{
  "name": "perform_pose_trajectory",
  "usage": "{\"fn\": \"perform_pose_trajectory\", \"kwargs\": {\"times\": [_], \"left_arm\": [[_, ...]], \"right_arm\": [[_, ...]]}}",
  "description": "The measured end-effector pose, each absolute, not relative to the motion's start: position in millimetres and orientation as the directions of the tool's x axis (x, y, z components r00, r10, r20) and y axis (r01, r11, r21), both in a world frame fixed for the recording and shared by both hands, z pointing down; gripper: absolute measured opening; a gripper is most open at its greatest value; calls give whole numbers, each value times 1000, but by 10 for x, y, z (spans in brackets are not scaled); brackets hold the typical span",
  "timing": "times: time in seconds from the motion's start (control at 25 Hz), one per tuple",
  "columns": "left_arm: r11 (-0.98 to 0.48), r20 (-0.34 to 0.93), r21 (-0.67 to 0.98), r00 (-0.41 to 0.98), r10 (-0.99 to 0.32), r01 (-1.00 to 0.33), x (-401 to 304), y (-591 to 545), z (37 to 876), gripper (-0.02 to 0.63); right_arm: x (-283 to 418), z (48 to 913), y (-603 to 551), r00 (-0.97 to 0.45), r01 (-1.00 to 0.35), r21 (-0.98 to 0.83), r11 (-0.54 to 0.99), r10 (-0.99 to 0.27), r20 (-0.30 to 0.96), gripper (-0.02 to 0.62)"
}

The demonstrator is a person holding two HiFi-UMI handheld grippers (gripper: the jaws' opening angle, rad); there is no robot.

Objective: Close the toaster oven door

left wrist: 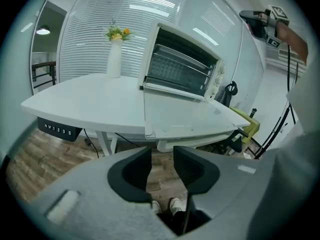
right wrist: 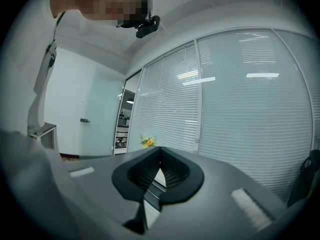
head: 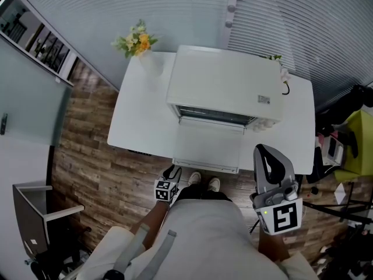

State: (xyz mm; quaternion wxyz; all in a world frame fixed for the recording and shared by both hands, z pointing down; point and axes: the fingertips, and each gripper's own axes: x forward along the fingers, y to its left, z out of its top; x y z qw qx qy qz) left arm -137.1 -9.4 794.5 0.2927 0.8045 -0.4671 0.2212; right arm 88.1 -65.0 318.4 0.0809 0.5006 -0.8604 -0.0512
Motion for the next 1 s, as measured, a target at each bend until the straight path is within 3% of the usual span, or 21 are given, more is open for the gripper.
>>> {"fn": "perform_pose_trajectory", "kwargs": {"times": [1.0], "left_arm": [[-388,584,232,447,-677,-892,-1336,-216,7628,153]], "right_arm": [[887,3194,-654,-478,-859,162,486,-874,88,5]]}}
